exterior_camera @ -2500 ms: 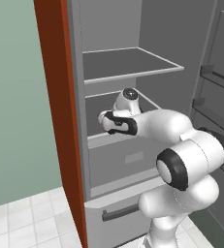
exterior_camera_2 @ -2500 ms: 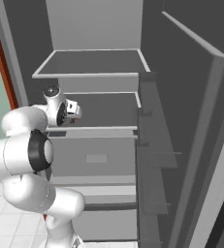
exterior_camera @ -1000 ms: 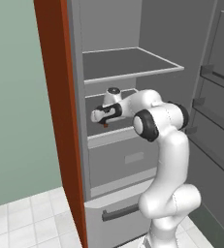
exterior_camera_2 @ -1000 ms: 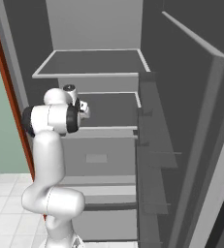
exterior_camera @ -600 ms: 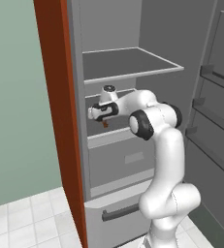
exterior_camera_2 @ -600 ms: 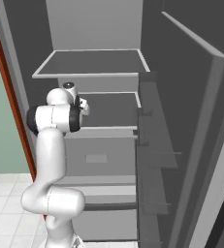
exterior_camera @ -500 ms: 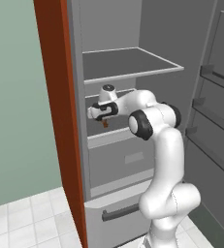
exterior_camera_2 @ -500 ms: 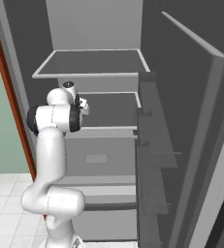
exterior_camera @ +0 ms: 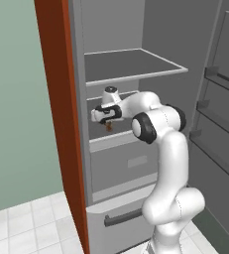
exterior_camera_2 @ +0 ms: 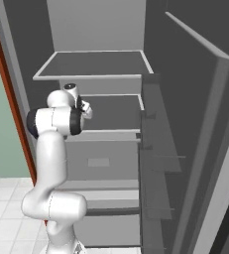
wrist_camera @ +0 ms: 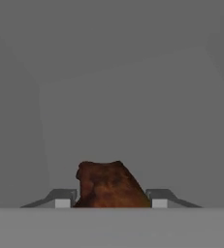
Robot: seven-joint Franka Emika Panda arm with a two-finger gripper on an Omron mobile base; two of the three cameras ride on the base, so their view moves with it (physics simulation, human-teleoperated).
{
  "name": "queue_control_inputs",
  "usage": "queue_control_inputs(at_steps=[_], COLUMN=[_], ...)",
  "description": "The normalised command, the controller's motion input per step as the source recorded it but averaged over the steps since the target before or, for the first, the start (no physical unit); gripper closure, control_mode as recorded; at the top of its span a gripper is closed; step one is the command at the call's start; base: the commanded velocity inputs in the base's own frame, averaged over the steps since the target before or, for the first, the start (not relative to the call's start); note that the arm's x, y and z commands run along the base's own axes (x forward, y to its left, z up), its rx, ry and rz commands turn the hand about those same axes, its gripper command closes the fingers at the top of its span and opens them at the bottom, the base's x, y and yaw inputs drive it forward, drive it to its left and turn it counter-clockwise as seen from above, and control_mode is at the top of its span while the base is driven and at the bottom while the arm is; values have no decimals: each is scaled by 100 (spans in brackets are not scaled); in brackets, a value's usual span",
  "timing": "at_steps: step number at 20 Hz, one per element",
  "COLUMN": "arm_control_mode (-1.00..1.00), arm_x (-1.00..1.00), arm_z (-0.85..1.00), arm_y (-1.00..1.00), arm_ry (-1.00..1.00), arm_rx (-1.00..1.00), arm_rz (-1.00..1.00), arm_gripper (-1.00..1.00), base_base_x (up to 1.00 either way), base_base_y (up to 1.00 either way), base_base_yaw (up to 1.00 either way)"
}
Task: Take the cheese, chicken drumstick, and bell pepper from the fridge and place them on the plate on the dining counter to create an appetizer plate.
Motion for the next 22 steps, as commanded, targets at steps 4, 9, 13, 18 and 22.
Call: queue_control_inputs(at_steps=[4, 9, 13, 18, 22], arm_control_mode=[-100, -100, -100, -100, -100], arm_x=[-53, -81, -100, -100, -100], arm_z=[-12, 23, 88, 100, 100], arm_y=[-39, -31, -12, 0, -4], arm_ry=[-4, -16, -19, -4, 0], arm_rx=[0, 5, 13, 13, 8], arm_rz=[-11, -8, -2, 0, 0], arm_gripper=[100, 100, 100, 100, 100], base_base_x=[0, 0, 0, 0, 0], base_base_y=[0, 0, 0, 0, 0], base_base_yaw=[0, 0, 0, 0, 0])
